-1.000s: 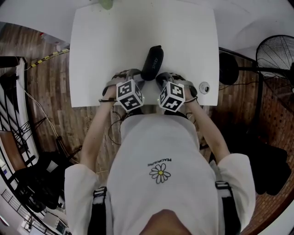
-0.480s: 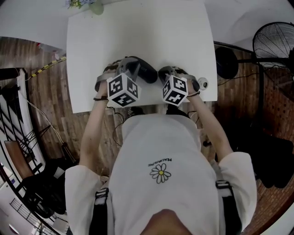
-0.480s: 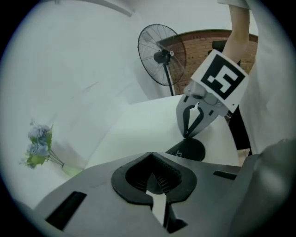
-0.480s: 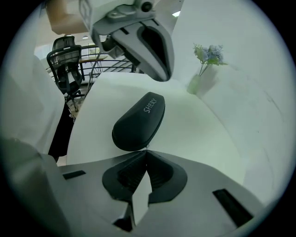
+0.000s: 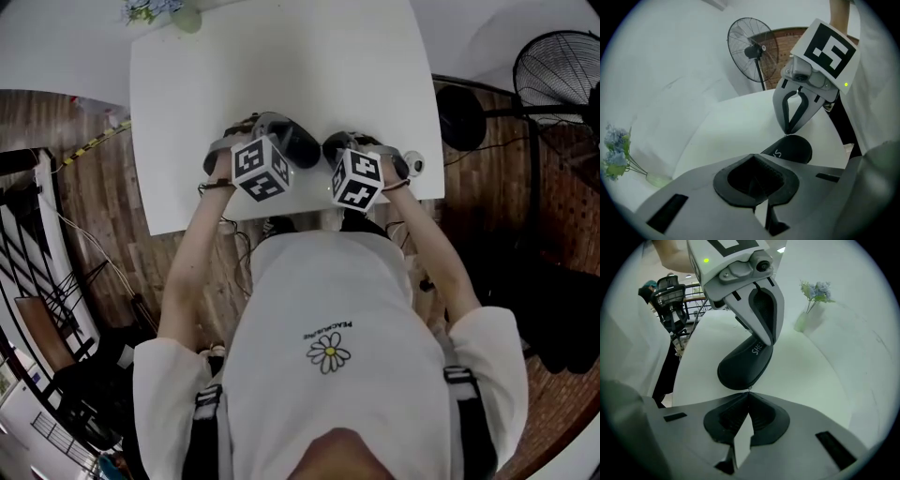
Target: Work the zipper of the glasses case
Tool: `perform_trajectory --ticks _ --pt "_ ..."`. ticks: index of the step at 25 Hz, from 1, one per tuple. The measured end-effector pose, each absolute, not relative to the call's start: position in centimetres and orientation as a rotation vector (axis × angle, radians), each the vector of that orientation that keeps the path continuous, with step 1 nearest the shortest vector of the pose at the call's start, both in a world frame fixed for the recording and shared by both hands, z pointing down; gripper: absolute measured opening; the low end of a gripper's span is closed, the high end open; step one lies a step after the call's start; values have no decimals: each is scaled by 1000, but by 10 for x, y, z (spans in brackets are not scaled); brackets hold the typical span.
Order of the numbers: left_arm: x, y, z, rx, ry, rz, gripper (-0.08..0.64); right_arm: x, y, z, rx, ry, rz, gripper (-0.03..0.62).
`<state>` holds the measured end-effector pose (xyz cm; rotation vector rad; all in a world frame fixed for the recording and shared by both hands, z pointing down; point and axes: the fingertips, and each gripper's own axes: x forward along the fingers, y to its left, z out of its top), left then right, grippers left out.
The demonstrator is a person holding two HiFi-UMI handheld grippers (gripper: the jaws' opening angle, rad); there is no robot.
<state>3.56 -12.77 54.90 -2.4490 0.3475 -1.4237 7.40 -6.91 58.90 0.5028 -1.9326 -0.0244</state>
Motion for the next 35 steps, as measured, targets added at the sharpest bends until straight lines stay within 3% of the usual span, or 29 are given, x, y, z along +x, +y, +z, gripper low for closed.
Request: perform_trajectory --ticks 14,23,35 --pt "43 -131 549 -2465 442 -1360 12 32 -23 590 540 -2059 265 8" --pt "22 -130 550 -2278 274 -1530 12 77 -55 593 606 -1911 54 8" --pt "30 -142 553 -2241 402 -1543 11 98 -92 590 845 -1874 245 8"
